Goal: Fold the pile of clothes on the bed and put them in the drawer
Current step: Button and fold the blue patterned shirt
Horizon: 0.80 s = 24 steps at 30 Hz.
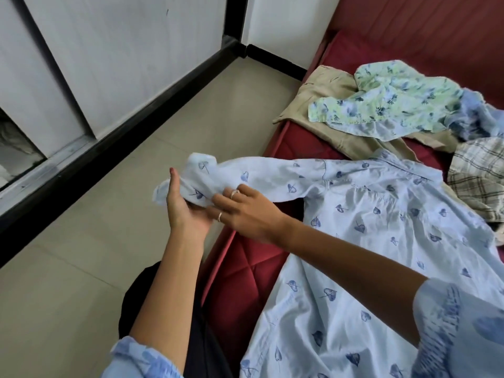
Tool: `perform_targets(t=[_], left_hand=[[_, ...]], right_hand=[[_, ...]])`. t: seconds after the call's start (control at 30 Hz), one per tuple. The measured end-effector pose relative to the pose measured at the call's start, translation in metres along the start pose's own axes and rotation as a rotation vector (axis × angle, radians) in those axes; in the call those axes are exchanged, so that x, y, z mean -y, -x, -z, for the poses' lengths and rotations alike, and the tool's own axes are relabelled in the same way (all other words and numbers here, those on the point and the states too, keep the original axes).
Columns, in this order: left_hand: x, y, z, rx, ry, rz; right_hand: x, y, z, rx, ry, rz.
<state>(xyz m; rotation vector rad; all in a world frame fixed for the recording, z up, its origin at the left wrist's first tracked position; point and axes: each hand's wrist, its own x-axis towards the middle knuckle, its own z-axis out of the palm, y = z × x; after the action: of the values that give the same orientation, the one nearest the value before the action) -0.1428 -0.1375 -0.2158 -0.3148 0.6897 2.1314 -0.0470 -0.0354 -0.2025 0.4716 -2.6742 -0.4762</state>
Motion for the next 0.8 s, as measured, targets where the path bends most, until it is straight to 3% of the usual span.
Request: perform_targets(t=[0.13, 0.23, 0.3, 0.37, 0.5, 0.57, 0.7, 0.8], left_hand=[[-0.012, -0.003, -0.001, -0.042, 0.074, -0.232], [-0.027, -0.009, 0.01, -0.135, 0.225, -0.28], [-0.041, -0.018, 0.016, -0.057, 0.35, -0.305], [-0.054, -0.017, 0.01, 0.031, 0.305, -0.359], [-0.055, -0.02, 0.009, -0.067, 0.283, -0.287], [-0.054, -0.021, 0.008, -0.032, 0.266, -0.295], [-0.048, -0.018, -0.005, 0.09, 0.136, -0.313], [-0.041, -0.014, -0.005, 0.072, 0.103, -0.22]], right_hand=[[0.009, 0.013, 0.005, 0.076, -0.09, -0.115], [0.002, 0.02, 0.012, 0.12, -0.097, -0.156], [-0.006, 0.027, 0.014, 0.137, -0.085, -0.176], [-0.017, 0.036, 0.016, 0.16, -0.069, -0.2], [-0.039, 0.035, 0.018, 0.126, -0.054, -0.295], [-0.045, 0.019, 0.02, 0.09, -0.07, -0.373], [-0.037, -0.028, 0.021, 0.107, -0.35, -0.432], [-0.02, -0.056, 0.022, 0.134, -0.488, -0.441]])
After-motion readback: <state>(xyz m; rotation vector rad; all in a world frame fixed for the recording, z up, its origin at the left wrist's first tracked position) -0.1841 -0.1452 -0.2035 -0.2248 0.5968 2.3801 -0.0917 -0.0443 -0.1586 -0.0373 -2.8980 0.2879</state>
